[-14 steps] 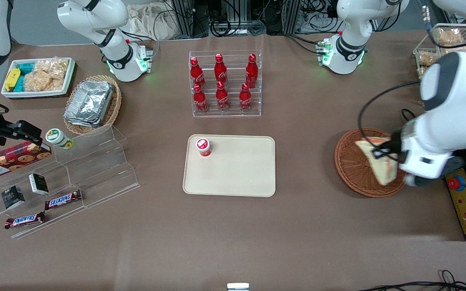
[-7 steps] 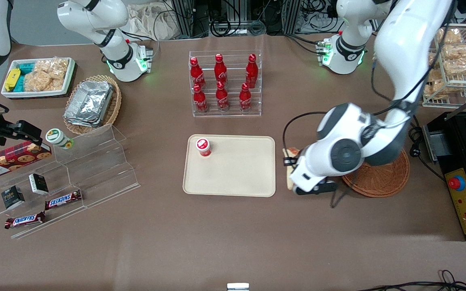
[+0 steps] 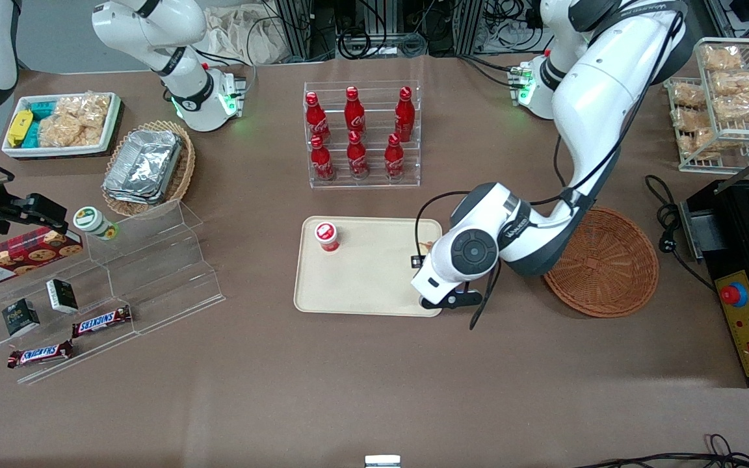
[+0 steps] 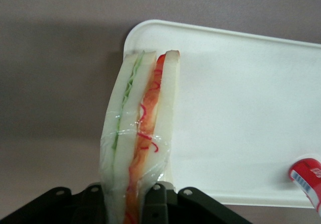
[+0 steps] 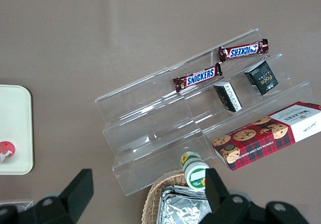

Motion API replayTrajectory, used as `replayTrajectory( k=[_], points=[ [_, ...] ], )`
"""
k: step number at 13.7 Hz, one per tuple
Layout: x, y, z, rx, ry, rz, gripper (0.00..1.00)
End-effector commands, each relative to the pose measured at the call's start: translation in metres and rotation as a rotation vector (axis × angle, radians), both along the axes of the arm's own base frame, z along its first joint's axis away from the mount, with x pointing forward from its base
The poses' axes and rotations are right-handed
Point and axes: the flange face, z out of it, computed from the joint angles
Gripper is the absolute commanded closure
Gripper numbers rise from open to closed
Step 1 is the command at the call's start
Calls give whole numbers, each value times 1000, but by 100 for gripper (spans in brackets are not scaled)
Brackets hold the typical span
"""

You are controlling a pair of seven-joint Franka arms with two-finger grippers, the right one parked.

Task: Place sandwich from basket to tray
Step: 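Carry the sandwich over to the cream tray and lower it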

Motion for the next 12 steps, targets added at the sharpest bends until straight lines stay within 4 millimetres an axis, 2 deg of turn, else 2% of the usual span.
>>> replayTrajectory(
  k=[1,2,3,4,5,6,7,11,12],
  points=[
    [-2,-19,-25,57,-21,-8,100],
    [-1,-22,-30,56,-34,7,100],
    [2,-24,-32,38,-56,20,95],
    [4,-26,-33,25,-65,28,86],
    [3,-26,-34,28,-64,41,70],
    [3,-26,-34,34,-59,63,29],
    [2,-25,-34,40,-59,61,0],
    [4,-16,-12,73,-52,64,0],
    [5,-14,6,82,-69,63,0]
  ],
)
